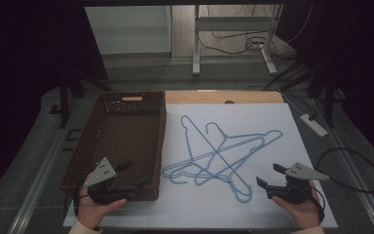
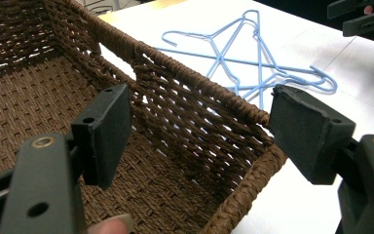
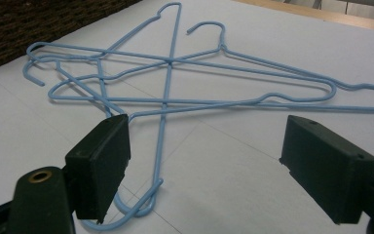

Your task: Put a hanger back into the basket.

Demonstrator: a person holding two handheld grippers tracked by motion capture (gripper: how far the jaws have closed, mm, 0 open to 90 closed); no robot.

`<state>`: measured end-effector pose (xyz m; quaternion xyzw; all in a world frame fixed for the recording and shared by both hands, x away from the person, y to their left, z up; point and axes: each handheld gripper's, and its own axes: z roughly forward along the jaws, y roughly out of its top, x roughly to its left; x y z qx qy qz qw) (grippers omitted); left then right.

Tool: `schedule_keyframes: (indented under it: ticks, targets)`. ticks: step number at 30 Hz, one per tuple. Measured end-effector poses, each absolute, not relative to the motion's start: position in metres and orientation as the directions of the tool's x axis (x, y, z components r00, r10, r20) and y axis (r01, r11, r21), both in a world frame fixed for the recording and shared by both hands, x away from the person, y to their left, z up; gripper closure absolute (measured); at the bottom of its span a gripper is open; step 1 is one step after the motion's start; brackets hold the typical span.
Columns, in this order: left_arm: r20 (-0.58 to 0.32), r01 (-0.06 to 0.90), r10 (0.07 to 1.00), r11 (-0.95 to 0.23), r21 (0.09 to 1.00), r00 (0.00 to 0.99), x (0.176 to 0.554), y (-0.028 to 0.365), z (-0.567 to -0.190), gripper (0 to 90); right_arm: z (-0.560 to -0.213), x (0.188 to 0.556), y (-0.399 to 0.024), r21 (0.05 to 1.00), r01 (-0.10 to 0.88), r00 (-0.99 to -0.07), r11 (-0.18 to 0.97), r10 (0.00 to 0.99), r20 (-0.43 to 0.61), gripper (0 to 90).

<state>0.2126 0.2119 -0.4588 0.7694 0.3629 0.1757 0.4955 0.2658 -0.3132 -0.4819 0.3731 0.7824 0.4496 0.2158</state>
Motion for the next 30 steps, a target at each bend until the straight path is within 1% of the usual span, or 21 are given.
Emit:
schedule_keyframes:
  ticks: [11,19,30]
  targets:
    - [-0.1,0.393,0.733,-0.24,0.888,0.673,0.213,0.211,-0.459,25.1,-0.484,0.271,-0.315,0.863,0.396,-0.622,0.313,0.783,0.001,19.8]
    - [-0.08,0.385,0.732,-0.258,0.886,0.677,0.211,0.207,-0.461,25.0,-0.483,0.272,-0.313,0.86,0.395,-0.63,0.324,0.777,-0.003,20.1]
    - [-0.084,0.385,0.732,-0.254,0.887,0.676,0.211,0.206,-0.46,25.1,-0.484,0.278,-0.309,0.856,0.407,-0.62,0.317,0.784,0.005,20.1]
